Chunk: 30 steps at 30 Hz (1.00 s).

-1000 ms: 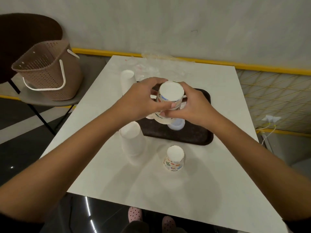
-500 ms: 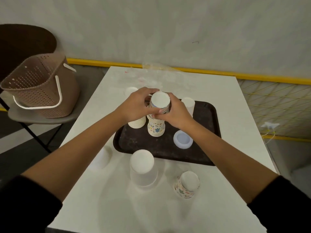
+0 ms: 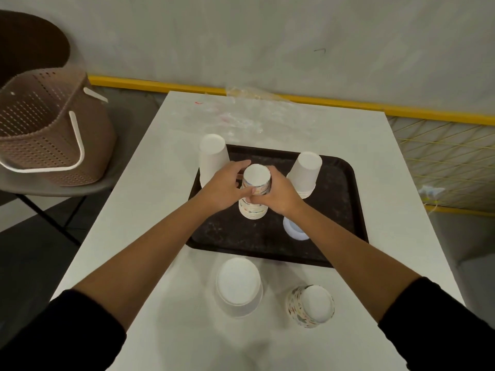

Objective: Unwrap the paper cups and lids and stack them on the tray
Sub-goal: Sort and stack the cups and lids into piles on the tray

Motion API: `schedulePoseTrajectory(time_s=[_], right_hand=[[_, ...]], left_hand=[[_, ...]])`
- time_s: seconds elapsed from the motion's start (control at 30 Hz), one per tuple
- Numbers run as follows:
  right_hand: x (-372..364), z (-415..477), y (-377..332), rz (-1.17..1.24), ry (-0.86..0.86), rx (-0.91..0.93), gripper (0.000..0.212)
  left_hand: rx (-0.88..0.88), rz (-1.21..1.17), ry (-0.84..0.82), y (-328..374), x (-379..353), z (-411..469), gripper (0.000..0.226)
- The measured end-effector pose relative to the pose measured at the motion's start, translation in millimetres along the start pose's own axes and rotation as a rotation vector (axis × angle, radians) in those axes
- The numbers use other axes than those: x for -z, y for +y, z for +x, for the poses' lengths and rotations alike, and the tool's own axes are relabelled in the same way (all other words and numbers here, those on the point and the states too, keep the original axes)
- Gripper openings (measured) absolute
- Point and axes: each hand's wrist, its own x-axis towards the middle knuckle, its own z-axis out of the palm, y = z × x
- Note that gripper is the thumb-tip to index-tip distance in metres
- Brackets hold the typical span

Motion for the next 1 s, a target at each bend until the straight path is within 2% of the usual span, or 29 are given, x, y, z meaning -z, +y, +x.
schedulePoseTrajectory(time_s=[0.23, 0.43, 0.6, 0.77, 1.0], right_hand=[[3.5, 1.9, 5.3, -0.020, -0.033, -0.009, 0.074], [25.2, -19.2, 5.0, -0.042, -0.018, -0.045, 0.076], [52.7, -60.2, 2.2, -0.103, -0.007, 0.001, 0.064], [76.0, -106.5, 9.5, -0.076, -0.021, 0.011, 0.058], [93.7, -159.1, 42.2, -0.119, -0.062, -0.006, 0.054]], left_hand=[[0.033, -0.078, 0.013, 3.4, 4.4, -12.5, 0.053], [0.014, -0.051, 0.067, 16.3, 12.0, -34.2, 0.039], [-0.026, -0.045, 0.092, 38.9, 22.4, -55.7, 0.029], [-0.170, 0.050, 0.118, 69.7, 26.4, -83.6, 0.031], [-0.353, -0.036, 0.137, 105.7, -25.6, -134.7, 0.032]])
